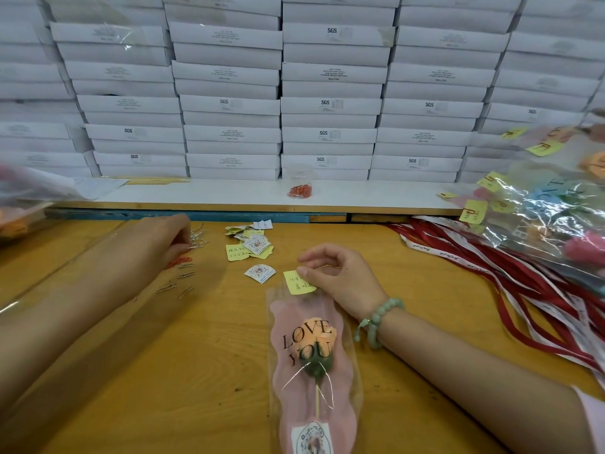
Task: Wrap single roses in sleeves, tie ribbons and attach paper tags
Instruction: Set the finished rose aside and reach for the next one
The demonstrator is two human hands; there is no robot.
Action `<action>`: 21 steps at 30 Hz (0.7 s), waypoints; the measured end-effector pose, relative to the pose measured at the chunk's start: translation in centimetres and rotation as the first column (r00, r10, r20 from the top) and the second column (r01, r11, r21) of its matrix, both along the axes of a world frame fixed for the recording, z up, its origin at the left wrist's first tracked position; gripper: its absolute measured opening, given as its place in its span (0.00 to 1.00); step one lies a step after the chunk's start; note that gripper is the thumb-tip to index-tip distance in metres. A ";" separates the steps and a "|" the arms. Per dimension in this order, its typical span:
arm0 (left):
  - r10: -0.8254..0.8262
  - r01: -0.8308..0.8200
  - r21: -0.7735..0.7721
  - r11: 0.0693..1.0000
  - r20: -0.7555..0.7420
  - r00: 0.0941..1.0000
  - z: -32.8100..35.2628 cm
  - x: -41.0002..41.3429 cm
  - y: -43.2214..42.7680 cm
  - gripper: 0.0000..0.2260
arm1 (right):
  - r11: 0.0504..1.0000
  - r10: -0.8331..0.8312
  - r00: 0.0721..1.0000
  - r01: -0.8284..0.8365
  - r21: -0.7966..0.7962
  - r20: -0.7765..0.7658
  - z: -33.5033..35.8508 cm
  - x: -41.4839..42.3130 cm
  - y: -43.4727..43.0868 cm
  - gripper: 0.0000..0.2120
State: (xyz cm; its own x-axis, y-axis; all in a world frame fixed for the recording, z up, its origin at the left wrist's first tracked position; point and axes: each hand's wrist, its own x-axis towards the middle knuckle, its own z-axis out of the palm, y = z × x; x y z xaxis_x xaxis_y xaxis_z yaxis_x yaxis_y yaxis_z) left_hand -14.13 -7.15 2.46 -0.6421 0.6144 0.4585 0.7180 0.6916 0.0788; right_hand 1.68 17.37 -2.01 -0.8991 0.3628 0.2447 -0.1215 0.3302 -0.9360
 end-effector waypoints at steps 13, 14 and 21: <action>-0.536 0.024 0.641 0.767 0.620 0.573 -3.5 8.0 6.1 0.02 | 0.994 0.100 0.995 -0.099 0.045 -0.022 0.3 0.2 -0.7 0.07; -0.548 0.051 0.630 0.775 0.628 0.552 -3.6 8.0 6.1 0.03 | 0.993 0.111 0.994 -0.110 0.051 -0.021 0.3 0.2 -0.8 0.07; -0.602 0.170 0.614 0.770 0.614 0.511 -3.9 8.7 6.3 0.05 | 0.990 0.136 0.990 -0.134 0.053 -0.033 0.3 0.2 -0.8 0.08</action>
